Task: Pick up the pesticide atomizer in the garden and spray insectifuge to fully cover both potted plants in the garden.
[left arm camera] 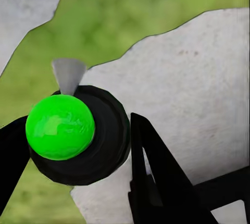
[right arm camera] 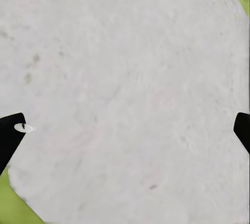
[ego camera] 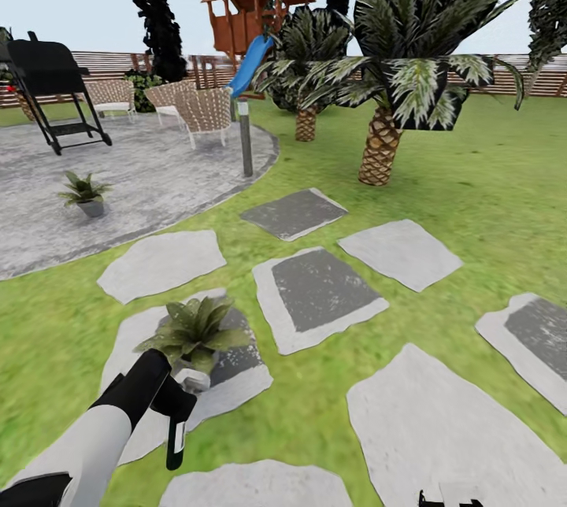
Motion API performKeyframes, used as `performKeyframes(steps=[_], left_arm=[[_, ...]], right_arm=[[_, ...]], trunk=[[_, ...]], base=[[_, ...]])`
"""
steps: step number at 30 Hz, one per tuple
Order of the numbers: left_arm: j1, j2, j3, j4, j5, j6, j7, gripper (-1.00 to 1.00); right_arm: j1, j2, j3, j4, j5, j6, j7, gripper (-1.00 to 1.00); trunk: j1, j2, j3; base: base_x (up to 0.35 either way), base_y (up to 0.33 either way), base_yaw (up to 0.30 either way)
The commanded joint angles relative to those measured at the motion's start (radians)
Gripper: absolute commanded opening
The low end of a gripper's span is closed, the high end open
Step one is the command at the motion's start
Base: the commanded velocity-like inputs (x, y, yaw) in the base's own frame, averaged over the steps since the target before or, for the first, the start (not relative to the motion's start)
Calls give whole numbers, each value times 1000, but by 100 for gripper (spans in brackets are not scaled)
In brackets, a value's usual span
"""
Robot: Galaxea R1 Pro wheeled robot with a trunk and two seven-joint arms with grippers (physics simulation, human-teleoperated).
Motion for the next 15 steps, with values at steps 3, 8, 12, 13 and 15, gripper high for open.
performKeyframes(steps=[3,8,12,13,15], left_arm=[[-1,0,6,-1,-10,4,-9,-100],[-1,0,6,-2,-10,4,-9,-100],[-1,0,6,-3,-9,4,-10,-100],[-1,1,6,-3,-8,4,-10,-100],[-1,1,6,-3,-8,4,-10,-100]], right_arm=[[0,0,0,1,10,0,-7,100],[0,0,0,1,10,0,-5,100],[0,0,0,1,10,0,-7,100],[0,0,0,1,10,0,-6,100],[0,0,0,1,10,0,-6,100]], trunk=[[0,0,-2],[0,0,-4],[0,0,-5],[0,0,-6],[0,0,-6]], base=[[0,-315,239],[0,-315,262],[12,-315,265],[86,-314,265],[156,-297,265]])
